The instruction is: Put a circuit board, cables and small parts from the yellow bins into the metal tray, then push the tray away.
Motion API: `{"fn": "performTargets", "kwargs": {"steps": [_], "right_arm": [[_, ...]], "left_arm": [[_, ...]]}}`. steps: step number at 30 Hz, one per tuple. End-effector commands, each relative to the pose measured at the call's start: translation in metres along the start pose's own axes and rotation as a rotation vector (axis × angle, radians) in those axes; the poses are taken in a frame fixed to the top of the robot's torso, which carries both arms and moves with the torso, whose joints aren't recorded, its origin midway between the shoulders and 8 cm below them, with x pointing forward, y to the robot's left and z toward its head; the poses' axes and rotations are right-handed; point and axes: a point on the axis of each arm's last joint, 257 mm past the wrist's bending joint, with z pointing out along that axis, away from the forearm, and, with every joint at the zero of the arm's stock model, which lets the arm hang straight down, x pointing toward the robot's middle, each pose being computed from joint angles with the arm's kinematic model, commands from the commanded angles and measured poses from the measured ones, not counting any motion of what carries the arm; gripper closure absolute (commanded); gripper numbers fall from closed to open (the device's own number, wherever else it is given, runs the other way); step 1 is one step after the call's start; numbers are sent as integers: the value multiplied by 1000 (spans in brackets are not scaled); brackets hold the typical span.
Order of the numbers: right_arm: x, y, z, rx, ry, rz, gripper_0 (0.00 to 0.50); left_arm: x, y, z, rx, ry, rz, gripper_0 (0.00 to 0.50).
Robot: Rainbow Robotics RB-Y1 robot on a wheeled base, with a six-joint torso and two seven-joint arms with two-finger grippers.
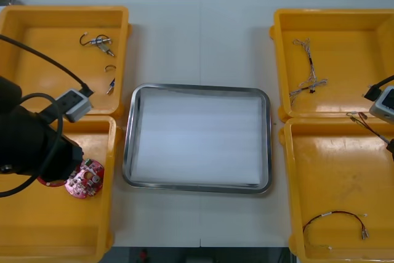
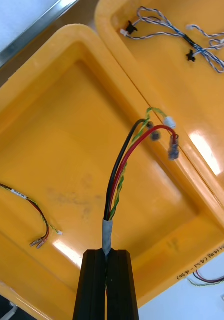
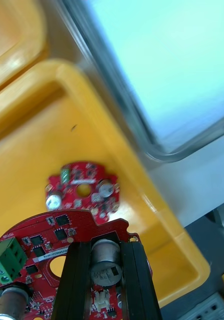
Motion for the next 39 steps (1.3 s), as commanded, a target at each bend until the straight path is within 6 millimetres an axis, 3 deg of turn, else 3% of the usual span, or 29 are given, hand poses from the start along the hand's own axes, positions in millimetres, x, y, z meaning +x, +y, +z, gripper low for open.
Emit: {"fn": "performTargets", "kwargs": {"steps": [1,8,16,30,39], "right_arm": [[-15,2,-6,22,6,-68,500],[-23,9,-6,-3,-8,-100,500],[-23,17,-6,-30,-7,-114,500],[-24,19,-6,-37,-9,-116,500],[-24,21,-6,-45,-10,-118,500]], "left_arm": [[-32,-9,-3,-34,-9,5,500],[-67,-35,7,10,-12,53,500],[-110,-73,36,0,-2,77,500],[-113,-103,103,-36,29,79,500],[-116,-126,126,-22,-3,26,500]]}}
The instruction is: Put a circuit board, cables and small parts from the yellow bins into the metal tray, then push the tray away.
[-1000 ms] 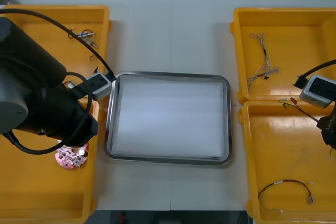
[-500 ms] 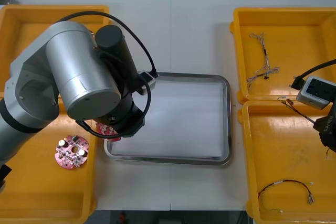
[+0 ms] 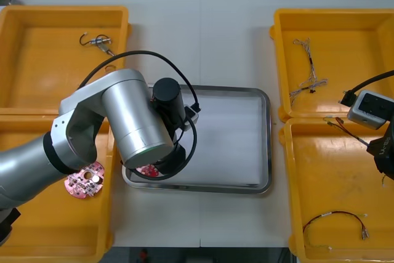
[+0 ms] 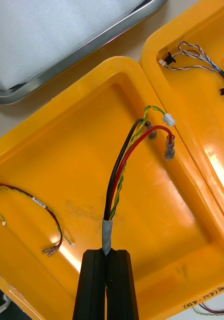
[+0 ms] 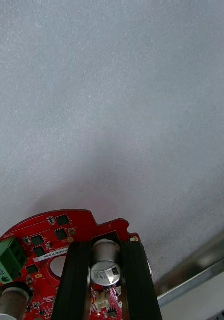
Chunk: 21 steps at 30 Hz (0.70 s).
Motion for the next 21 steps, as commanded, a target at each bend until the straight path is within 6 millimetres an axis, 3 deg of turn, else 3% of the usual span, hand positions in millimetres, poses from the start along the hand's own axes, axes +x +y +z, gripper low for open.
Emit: {"fn": "performTargets", "kwargs": {"steps": [1,10,12,13,14,21], "right_arm": [[-2,-1,-7,22,12,-24,500],[-2,-1,-6,21,11,-24,500],[-2,-1,-7,20,11,-25,500],[-2,-1,-7,19,11,-25,500],[-2,-1,-7,19,11,-25,500],[-4,0,-7,17,7,-31,500]], "left_arm": [[-25,-22,-3,10,-71,-107,499],[-25,-25,-3,13,-72,-106,491],[-26,-26,-3,13,-76,-106,250],[-27,-25,-3,12,-80,-108,49],[-28,-25,-3,14,-86,-111,0],[-41,-14,-14,27,-113,-173,0]]}}
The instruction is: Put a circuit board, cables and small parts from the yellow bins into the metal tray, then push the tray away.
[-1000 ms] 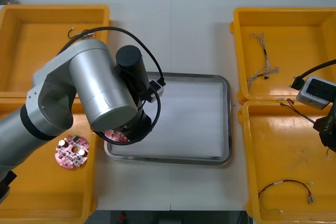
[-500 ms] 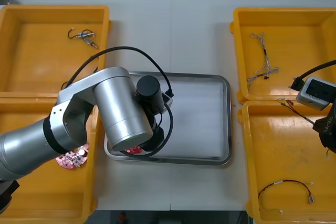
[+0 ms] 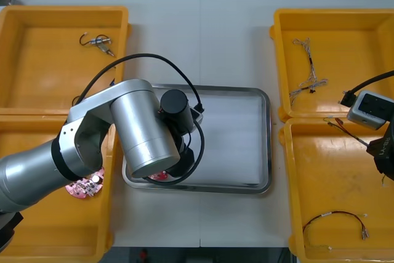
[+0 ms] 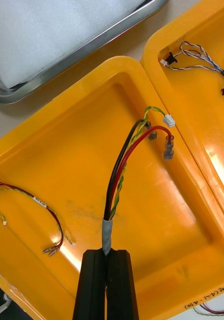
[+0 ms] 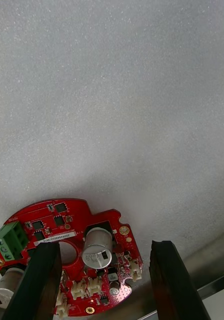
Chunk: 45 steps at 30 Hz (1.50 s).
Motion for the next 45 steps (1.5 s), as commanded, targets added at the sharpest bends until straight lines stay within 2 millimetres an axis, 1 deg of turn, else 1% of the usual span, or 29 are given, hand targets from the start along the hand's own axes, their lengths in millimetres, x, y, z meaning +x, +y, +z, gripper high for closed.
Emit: {"fn": "performTargets", "kwargs": {"steps": [1,3,4,8,9,13,14,17,19,20,21,23,24,25,27,29,30,33,34,35,36,37,38,42,43,45], "right_arm": [[-7,-2,-9,21,0,-34,500],[-11,-1,-11,16,-9,-45,500],[-11,-1,-11,16,-9,-45,500],[-28,0,-20,9,-51,-92,500],[-30,1,-21,7,-55,-100,500],[-54,6,-25,9,-72,-198,500],[-57,8,-25,7,-73,-209,500],[-74,14,-25,6,-79,-281,500],[-85,21,-23,7,-76,-339,500],[-85,21,-23,7,-76,-339,500],[-93,26,-21,4,-69,-386,500],[-97,30,-19,0,-64,-412,500],[-105,35,-16,0,-61,-446,500],[-107,37,-14,-3,-59,-453,500],[-118,44,-8,-9,-65,-489,500],[-124,48,-4,-16,-70,-501,500],[-132,53,0,-12,-78,-519,500],[-144,59,6,-6,-95,-544,500],[-151,65,11,-16,-105,-556,500],[-151,65,11,-16,-105,-556,500],[-159,72,17,-28,-113,-568,500],[-164,77,20,-36,-119,-576,500],[-164,77,20,-36,-119,-576,500],[-185,91,35,-41,-129,-578,500],[-187,92,36,-40,-129,-579,500],[-193,97,45,-38,-125,-580,500]], "left_arm": [[-38,-3,-24,29,-80,-96,0],[-43,1,-30,31,-84,-115,0],[-43,1,-30,31,-84,-115,0],[-46,18,-53,14,-83,-162,0],[-46,20,-56,12,-81,-166,0],[-43,41,-84,-8,-51,-200,0],[-45,42,-87,-8,-56,-203,0],[-63,53,-108,14,-102,-228,0],[-71,64,-121,35,-129,-262,0],[-71,64,-121,35,-129,-262,0],[-76,76,-132,44,-151,-291,0],[-77,85,-137,43,-161,-309,0],[-77,99,-143,43,-169,-335,0],[-76,105,-144,39,-167,-345,0],[-72,127,-146,17,-160,-381,0],[-70,137,-147,4,-158,-398,0],[-68,155,-150,-16,-154,-425,0],[-66,177,-152,-33,-142,-465,0],[-65,194,-155,-46,-132,-489,0],[-65,194,-155,-46,-132,-489,0],[-64,213,-159,-61,-127,-509,0],[-62,224,-161,-70,-120,-520,0],[-62,224,-161,-70,-120,-520,0],[-57,262,-164,-95,-97,-565,0],[-57,266,-165,-101,-95,-569,0],[-52,281,-165,-126,-88,-585,0]]}}
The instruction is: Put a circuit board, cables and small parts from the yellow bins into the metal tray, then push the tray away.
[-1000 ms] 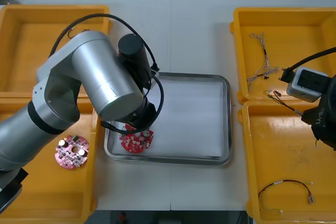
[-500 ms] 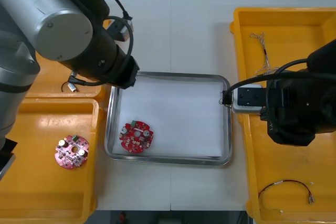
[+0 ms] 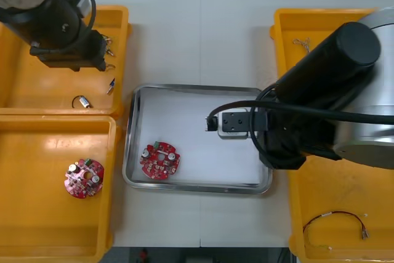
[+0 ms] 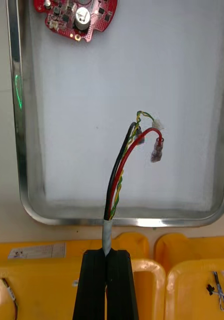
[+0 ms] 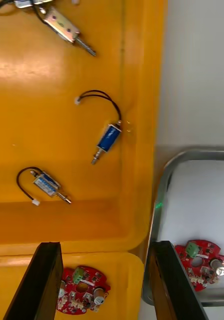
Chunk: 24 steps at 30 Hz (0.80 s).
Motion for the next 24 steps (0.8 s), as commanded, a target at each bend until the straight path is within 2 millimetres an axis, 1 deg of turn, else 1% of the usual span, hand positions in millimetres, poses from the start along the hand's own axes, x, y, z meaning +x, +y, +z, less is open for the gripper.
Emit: {"fn": "performTargets", "kwargs": {"steps": [1,2,4,6,7,8,10,11,13,17,20,24], "right_arm": [[-33,2,13,16,-23,-52,500],[-35,3,15,16,-24,-55,500],[-42,6,24,25,-21,-69,500],[-45,7,29,27,-19,-71,500],[-47,9,38,26,-19,-79,500],[-48,10,42,24,-21,-82,500],[-51,11,57,23,-25,-87,500],[-51,11,61,20,-23,-88,500],[-51,13,78,15,-17,-89,500],[-51,16,101,-13,-11,-78,500],[-48,18,111,-29,-5,-75,500],[-44,24,120,-51,7,-78,500]], "left_arm": [[-38,38,-29,-63,-70,60,0],[-37,41,-27,-64,-63,56,0],[-33,52,-19,-63,-22,24,0],[-31,56,-15,-65,-4,12,0],[-27,63,-8,-68,27,-7,0],[-25,64,-5,-66,38,-11,0],[-20,67,4,-63,83,-11,0],[-18,67,7,-62,95,-12,0],[-13,66,15,-62,130,-13,0],[-4,63,28,-64,184,-18,0],[0,61,35,-73,207,-14,0],[0,58,46,-69,210,-17,0]]}}
